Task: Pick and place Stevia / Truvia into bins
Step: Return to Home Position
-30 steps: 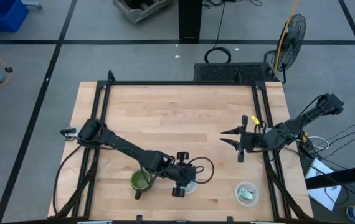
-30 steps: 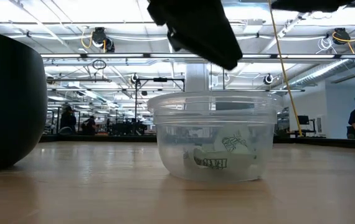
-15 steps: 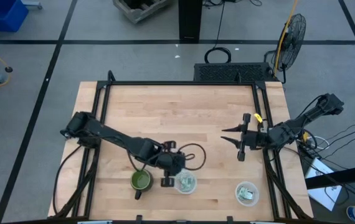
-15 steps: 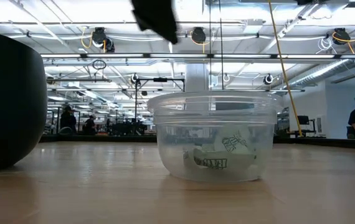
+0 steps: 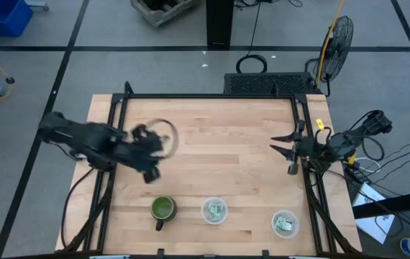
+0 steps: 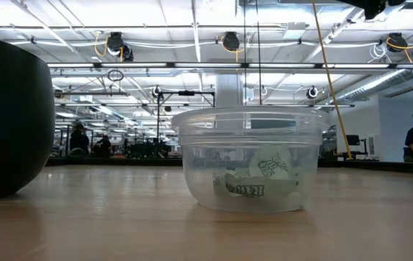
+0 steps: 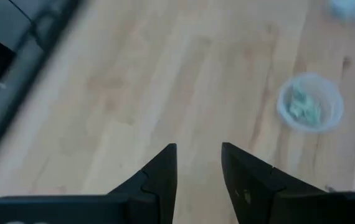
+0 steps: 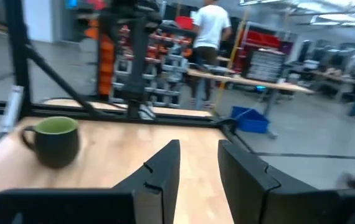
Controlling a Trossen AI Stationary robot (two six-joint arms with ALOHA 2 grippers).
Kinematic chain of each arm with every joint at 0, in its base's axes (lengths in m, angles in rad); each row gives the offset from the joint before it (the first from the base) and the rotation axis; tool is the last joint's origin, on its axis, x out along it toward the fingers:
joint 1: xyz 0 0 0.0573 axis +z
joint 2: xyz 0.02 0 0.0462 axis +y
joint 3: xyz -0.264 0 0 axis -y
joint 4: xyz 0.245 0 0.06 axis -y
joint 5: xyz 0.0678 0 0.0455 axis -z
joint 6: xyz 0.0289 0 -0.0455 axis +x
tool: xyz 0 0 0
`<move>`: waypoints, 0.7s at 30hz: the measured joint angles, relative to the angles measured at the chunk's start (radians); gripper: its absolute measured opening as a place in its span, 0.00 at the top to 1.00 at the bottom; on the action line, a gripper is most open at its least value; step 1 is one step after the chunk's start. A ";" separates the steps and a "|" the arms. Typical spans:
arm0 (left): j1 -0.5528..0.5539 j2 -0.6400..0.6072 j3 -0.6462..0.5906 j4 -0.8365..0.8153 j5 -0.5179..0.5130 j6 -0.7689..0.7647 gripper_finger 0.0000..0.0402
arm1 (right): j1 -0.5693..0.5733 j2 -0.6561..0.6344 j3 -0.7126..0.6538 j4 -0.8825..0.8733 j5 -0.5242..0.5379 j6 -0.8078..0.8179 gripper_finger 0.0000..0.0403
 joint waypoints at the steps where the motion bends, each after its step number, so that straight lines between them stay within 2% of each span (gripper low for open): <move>1: -0.013 -0.037 0.000 -0.011 -0.036 -0.014 0.67 | 0.000 -0.022 0.002 -0.025 -0.019 0.014 0.74; 6: -0.095 -0.195 -0.010 -0.064 -0.129 -0.086 0.67 | 0.000 -0.119 0.016 -0.129 -0.123 0.072 0.74; 10: -0.164 -0.313 -0.108 -0.048 -0.192 -0.129 0.67 | 0.000 -0.165 0.015 -0.193 -0.133 0.079 0.74; 17: -0.237 -0.563 -0.459 0.049 -0.320 -0.298 0.67 | 0.000 -0.173 0.013 -0.234 -0.135 0.135 0.74; 21: -0.249 -0.704 -0.680 0.199 -0.332 -0.281 0.67 | 0.000 -0.161 -0.020 -0.215 -0.147 0.117 0.74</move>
